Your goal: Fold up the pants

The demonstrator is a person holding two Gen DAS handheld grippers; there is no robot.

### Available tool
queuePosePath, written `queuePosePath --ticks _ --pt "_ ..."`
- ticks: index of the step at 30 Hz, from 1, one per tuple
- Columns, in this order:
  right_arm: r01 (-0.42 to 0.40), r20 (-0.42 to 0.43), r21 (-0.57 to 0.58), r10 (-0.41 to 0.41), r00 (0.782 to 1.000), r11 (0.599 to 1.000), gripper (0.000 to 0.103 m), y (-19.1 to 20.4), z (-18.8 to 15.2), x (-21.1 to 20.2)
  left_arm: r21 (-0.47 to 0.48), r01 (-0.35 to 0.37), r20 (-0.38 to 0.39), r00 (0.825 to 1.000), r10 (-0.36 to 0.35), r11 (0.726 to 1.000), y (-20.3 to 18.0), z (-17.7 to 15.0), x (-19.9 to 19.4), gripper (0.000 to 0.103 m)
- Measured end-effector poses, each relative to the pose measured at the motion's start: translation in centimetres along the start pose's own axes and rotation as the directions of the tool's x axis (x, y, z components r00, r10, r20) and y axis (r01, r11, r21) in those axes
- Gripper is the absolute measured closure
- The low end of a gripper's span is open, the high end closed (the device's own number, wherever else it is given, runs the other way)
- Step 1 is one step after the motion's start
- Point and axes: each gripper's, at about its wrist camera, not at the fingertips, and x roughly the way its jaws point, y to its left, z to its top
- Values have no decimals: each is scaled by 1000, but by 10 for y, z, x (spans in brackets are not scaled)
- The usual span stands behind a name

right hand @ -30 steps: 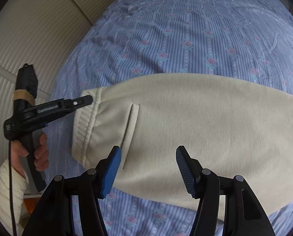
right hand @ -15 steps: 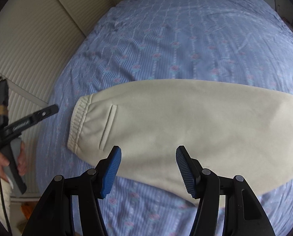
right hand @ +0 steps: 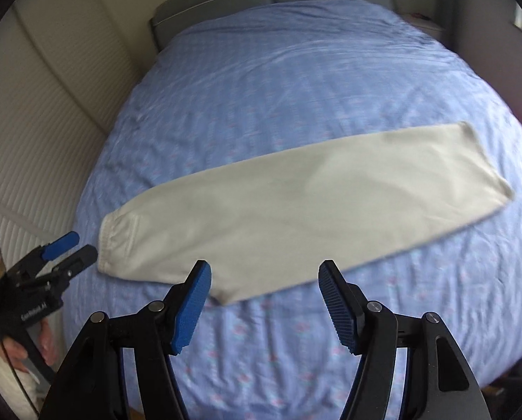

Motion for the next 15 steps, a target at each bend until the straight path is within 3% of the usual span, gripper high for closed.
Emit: queuePosePath --ticks 6,10,15 --pt "88 86 164 -103 991 982 38 -100 -10 -56 123 101 -3 995 -101 987 -107 15 13 24" --pt "93 135 262 -132 982 961 38 -172 -13 -80 185 91 20 995 -97 979 -174 34 27 22" --pt "54 158 299 -105 982 953 38 -265 -3 -83 160 64 25 997 -69 985 -243 64 58 22"
